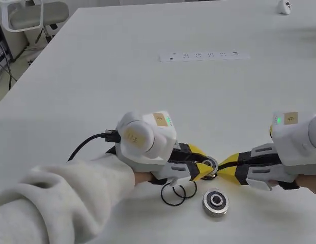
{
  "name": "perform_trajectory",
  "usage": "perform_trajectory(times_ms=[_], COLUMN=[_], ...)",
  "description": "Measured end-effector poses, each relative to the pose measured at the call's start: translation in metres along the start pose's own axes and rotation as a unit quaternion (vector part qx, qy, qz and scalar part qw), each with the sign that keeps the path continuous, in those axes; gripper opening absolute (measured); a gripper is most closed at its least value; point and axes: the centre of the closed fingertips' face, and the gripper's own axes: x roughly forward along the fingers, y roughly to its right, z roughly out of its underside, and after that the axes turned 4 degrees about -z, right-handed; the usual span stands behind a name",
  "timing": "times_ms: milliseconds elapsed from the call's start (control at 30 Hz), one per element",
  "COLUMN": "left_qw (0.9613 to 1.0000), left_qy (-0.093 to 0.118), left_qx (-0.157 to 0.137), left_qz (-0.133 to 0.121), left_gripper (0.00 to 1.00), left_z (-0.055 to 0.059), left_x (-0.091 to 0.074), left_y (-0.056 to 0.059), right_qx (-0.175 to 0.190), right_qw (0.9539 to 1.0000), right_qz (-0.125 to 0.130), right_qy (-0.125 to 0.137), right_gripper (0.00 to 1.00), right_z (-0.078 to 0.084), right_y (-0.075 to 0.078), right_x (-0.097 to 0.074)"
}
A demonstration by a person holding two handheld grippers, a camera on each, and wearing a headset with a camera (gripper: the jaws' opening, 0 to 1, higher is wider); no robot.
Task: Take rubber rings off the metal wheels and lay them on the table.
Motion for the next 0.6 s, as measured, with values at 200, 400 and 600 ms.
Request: perform_trajectory(times_ms=[200, 400, 600], left_qw=[1.0, 1.0, 0.9999], left_qy=[0.0, 0.0, 0.0], left_qx=[0.002, 0.006, 0.011], left_qz=[-0.002, 0.001, 0.004], left_gripper=[0.14, 0.14, 0.14], left_z=[0.0, 0.001, 0.001], left_x=[0.0, -0.001, -0.001], left_y=[0.0, 0.001, 0.003], right_qx=[-0.004, 0.038, 0.081], right_qw=[0.9999, 0.9988, 0.9962], right_qz=[0.007, 0.021, 0.026], right_qy=[-0.014, -0.023, -0.018], right_gripper=[0.0, 0.0, 0.0], right_z=[0.0, 0.0, 0.002], right_y=[0.001, 0.006, 0.01], right_x=[0.002, 0.0, -0.003])
